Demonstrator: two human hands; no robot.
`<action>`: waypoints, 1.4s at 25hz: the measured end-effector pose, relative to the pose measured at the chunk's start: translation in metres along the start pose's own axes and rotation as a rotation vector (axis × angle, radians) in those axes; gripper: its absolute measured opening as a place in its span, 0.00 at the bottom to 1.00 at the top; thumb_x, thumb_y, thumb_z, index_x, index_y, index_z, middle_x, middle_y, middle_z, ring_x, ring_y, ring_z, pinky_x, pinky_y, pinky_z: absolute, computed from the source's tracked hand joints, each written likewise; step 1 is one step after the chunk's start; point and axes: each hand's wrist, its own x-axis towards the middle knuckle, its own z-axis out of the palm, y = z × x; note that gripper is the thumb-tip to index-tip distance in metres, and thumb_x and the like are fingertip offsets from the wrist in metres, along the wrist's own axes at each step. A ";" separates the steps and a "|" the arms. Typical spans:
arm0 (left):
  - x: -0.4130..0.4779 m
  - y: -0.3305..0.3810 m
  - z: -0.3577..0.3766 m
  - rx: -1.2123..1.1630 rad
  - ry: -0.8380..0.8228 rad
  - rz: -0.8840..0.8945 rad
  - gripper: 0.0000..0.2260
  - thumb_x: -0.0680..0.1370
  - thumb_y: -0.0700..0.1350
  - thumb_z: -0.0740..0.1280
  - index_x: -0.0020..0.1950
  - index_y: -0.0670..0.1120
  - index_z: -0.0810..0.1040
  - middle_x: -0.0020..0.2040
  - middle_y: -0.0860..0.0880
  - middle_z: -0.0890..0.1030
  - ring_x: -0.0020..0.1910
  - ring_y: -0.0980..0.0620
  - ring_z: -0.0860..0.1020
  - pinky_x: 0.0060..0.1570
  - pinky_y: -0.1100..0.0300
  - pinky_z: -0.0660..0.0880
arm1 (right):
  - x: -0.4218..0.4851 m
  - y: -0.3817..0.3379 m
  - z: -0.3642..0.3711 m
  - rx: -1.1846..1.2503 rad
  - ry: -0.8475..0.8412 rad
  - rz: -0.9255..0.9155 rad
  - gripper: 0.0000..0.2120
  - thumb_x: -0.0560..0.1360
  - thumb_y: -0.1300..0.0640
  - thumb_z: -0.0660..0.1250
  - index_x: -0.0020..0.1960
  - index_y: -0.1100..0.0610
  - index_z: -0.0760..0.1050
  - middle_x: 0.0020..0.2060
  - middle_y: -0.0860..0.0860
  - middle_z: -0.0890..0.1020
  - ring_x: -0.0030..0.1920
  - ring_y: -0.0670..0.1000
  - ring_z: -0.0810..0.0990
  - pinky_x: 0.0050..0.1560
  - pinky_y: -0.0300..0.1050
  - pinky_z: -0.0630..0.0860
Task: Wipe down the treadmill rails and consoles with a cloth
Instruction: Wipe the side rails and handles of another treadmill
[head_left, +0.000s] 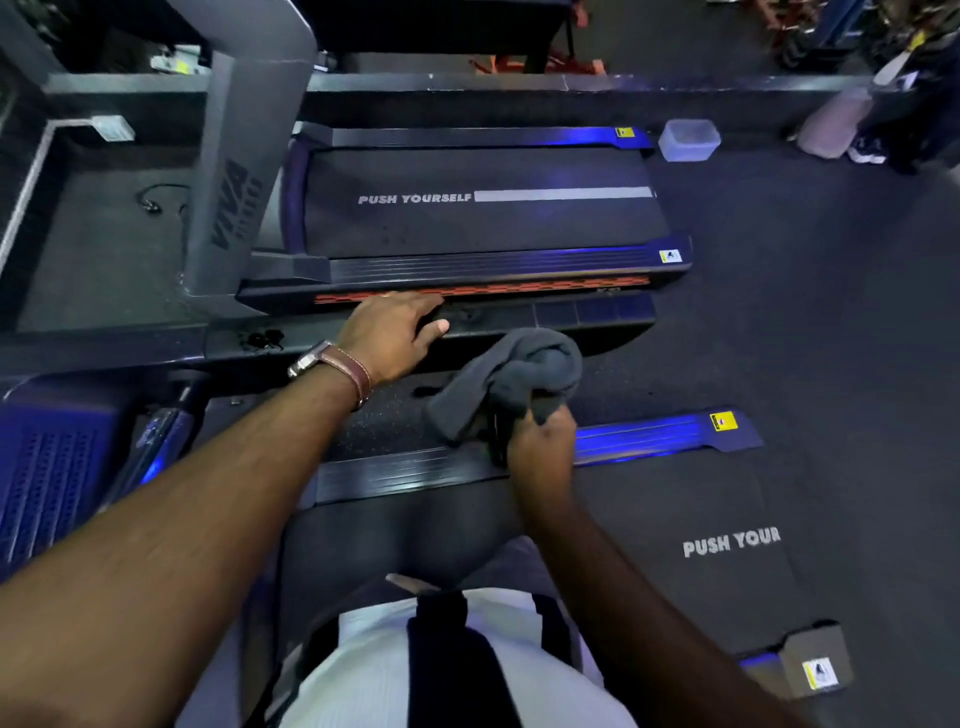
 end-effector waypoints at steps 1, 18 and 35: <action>-0.002 -0.008 -0.002 0.046 0.053 -0.038 0.17 0.81 0.53 0.57 0.64 0.46 0.76 0.60 0.44 0.80 0.58 0.43 0.76 0.58 0.50 0.70 | -0.002 -0.004 -0.002 -0.239 -0.061 -0.319 0.16 0.71 0.65 0.61 0.58 0.57 0.76 0.53 0.55 0.82 0.54 0.48 0.79 0.58 0.53 0.76; -0.029 -0.052 -0.004 -0.078 0.243 -0.194 0.13 0.80 0.47 0.60 0.52 0.43 0.81 0.48 0.42 0.83 0.48 0.40 0.79 0.47 0.52 0.73 | 0.067 -0.035 0.116 -1.456 -0.329 -0.964 0.19 0.74 0.49 0.58 0.60 0.50 0.79 0.59 0.48 0.79 0.58 0.54 0.75 0.53 0.53 0.68; -0.017 -0.058 -0.003 -0.063 0.148 -0.227 0.12 0.80 0.48 0.58 0.39 0.46 0.74 0.40 0.45 0.81 0.42 0.43 0.77 0.39 0.54 0.71 | 0.159 -0.108 0.070 -1.587 -1.053 -0.409 0.28 0.75 0.30 0.60 0.71 0.42 0.71 0.66 0.50 0.78 0.66 0.55 0.75 0.65 0.49 0.71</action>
